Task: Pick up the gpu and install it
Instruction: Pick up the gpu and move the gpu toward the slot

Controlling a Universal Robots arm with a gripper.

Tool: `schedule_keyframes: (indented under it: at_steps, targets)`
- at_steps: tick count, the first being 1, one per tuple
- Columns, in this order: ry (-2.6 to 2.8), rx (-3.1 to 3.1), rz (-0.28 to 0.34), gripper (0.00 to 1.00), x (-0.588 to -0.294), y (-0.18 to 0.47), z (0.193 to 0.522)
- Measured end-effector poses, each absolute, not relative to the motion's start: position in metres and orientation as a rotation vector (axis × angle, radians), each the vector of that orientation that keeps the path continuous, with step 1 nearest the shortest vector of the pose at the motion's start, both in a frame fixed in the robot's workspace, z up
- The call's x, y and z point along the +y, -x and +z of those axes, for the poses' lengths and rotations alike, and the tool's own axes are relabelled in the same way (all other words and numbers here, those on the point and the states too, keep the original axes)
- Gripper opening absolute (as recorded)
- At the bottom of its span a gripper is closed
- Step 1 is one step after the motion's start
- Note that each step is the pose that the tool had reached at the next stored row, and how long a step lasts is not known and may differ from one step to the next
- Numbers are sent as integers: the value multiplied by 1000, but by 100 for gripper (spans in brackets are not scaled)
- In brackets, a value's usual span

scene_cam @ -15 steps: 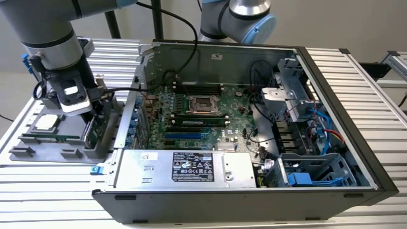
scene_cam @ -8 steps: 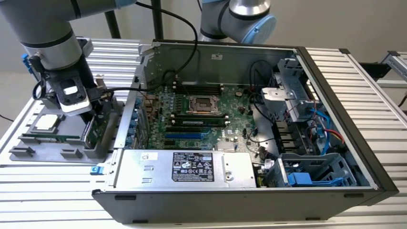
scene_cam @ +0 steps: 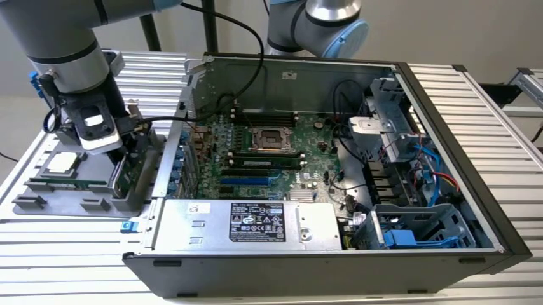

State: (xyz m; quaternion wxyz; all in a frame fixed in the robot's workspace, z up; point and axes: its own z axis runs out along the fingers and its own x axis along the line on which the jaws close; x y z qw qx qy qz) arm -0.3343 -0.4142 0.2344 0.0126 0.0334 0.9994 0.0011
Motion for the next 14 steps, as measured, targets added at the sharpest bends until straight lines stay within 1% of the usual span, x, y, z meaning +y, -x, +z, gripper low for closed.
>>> schedule_keyframes:
  at_steps: [9, 10, 14]
  targets:
    - [-105, 3115, 4, 100, -414, 334, 234]
    - [-105, 3115, 4, 0, -414, 334, 234]
    - [-106, 3115, 3, 0, -414, 334, 234]
